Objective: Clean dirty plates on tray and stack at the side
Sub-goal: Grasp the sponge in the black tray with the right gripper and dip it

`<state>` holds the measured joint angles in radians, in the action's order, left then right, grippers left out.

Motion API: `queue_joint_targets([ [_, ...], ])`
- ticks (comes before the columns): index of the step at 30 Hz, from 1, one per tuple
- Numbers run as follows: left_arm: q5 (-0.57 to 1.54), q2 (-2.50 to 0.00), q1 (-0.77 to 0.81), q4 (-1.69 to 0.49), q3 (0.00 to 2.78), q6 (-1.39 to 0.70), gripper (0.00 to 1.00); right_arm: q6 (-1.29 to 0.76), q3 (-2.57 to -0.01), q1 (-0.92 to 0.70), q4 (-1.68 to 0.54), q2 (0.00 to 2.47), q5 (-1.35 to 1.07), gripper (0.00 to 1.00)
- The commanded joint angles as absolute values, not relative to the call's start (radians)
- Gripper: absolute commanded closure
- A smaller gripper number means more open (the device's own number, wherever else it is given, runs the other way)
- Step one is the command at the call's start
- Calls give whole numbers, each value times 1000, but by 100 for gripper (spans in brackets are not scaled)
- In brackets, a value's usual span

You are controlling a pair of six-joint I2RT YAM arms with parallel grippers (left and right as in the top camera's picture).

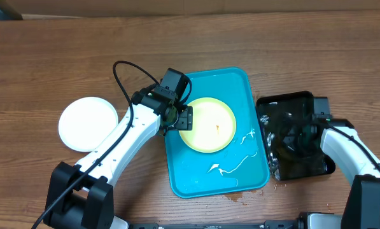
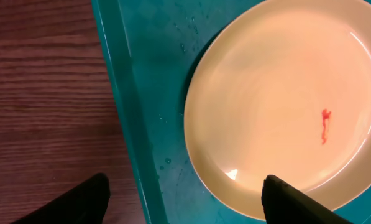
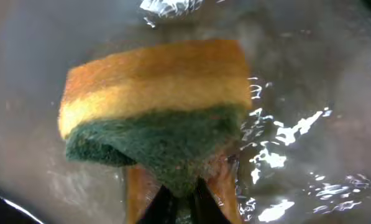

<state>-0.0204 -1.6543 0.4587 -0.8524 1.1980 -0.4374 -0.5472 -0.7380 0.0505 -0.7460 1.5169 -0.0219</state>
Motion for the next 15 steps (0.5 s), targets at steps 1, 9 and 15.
queue_joint_targets([
  [1, -33, -1664, 466, -852, 1213, -422, 20, -537, -712, 49, -771, 1514, -40, 96],
  [9, -44, -1665, 466, -788, 1210, -360, 23, -410, -867, 50, -933, 1496, -99, 82],
  [15, -103, -1712, 464, -728, 1152, -384, 24, -411, -910, 50, -995, 1478, -99, 63],
])
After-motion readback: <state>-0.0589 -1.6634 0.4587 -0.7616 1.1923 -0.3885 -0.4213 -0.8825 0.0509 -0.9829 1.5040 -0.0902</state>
